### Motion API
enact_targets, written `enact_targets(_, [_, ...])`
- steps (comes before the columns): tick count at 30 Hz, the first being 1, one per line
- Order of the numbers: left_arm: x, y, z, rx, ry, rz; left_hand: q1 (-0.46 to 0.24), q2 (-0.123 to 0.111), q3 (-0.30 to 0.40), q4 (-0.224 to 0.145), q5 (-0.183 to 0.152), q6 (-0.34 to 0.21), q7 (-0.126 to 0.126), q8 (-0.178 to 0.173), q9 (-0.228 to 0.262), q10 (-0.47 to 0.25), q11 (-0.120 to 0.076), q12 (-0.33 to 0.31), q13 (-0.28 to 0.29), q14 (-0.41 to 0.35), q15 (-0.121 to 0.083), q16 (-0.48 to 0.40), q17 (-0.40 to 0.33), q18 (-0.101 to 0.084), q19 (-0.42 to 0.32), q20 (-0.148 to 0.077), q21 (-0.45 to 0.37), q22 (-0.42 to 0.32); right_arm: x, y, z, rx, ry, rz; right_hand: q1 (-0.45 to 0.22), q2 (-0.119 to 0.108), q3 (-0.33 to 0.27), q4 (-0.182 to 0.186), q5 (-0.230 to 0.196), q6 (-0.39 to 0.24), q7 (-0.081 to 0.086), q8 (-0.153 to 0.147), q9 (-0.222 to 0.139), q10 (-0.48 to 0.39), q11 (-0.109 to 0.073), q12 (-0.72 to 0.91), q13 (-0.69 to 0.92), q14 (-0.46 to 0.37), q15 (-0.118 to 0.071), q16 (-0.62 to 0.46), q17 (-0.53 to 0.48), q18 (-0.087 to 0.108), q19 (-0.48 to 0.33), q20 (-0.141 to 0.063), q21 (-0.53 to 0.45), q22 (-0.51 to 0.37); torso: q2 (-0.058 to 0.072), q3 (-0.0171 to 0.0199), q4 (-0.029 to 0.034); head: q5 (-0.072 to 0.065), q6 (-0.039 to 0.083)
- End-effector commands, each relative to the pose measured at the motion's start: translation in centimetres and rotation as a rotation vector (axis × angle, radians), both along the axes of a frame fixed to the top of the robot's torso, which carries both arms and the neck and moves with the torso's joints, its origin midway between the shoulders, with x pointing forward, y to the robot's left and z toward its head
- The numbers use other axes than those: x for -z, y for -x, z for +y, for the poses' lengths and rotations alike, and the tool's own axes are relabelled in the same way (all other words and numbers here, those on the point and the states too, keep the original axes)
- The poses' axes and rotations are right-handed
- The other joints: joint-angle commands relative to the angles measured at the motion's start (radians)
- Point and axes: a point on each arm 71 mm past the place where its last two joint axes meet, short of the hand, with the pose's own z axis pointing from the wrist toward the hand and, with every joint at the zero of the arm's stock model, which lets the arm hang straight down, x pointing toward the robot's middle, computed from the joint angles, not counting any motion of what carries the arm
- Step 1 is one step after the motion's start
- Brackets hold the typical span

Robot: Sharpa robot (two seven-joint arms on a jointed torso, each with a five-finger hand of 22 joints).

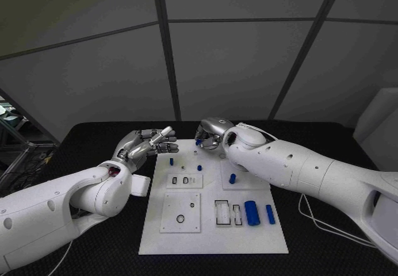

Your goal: Assemble the parts on the task board

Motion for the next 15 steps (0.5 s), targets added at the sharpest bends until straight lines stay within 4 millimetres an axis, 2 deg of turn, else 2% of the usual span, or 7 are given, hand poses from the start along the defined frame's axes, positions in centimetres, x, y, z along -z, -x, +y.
enact_targets(1, [-0.21, 0.02, -0.23, 0.018, 0.002, -0.007, 0.004, 0.006, -0.003, -0.001, -0.003, 0.005, -0.002, -0.006, -0.001, 0.004, 0.0, -0.003, -0.001, -0.007, 0.001, -0.004, 0.001, -0.013, 0.004, 0.001, -0.002, -0.002, -0.07, -0.12, 0.07, 0.007, 0.019, -0.004, -0.014, -0.001, 0.002, 0.002, 0.0, -0.003, 0.004, 0.001, 0.0, -0.008, 0.001, -0.006, -0.001, 0.016, -0.002, 0.002, -0.001, -0.005, -0.004, 0.001, 0.0, 0.025, 0.0, 0.0002, -0.0006, 0.0, 0.0])
enact_targets(10, [-0.26, -0.03, -0.28, 0.024, 0.002, -0.002, 0.002, 0.006, -0.006, -0.002, -0.006, 0.005, -0.002, -0.009, -0.002, 0.004, 0.0, -0.006, -0.002, -0.008, 0.002, -0.008, 0.002, -0.013, 0.003, 0.002, -0.003, -0.003, 0.14, -0.36, 0.22, 0.025, 0.033, 0.01, -0.023, -0.01, 0.003, 0.004, -0.004, -0.017, 0.009, 0.0, -0.003, -0.031, 0.008, -0.006, -0.003, 0.009, 0.004, -0.008, -0.02, -0.001, -0.018, 0.007, -0.008, 0.004, 0.001, 0.0001, -0.0009, 0.003, -0.002])
enact_targets(15, [-0.26, -0.04, -0.34, 0.028, 0.001, 0.003, 0.001, 0.006, -0.007, -0.002, -0.008, 0.005, -0.001, -0.01, -0.003, 0.004, 0.0, -0.007, -0.002, -0.009, 0.002, -0.009, 0.002, -0.013, 0.003, 0.002, -0.003, -0.004, 0.2, -0.46, 0.18, 0.036, 0.037, 0.013, -0.03, -0.02, 0.002, 0.004, -0.007, -0.042, 0.02, -0.001, -0.007, -0.073, 0.02, -0.006, -0.004, 0.002, 0.014, -0.019, -0.04, 0.004, -0.033, 0.015, -0.018, -0.017, 0.001, 0.0002, -0.0002, 0.003, -0.002])
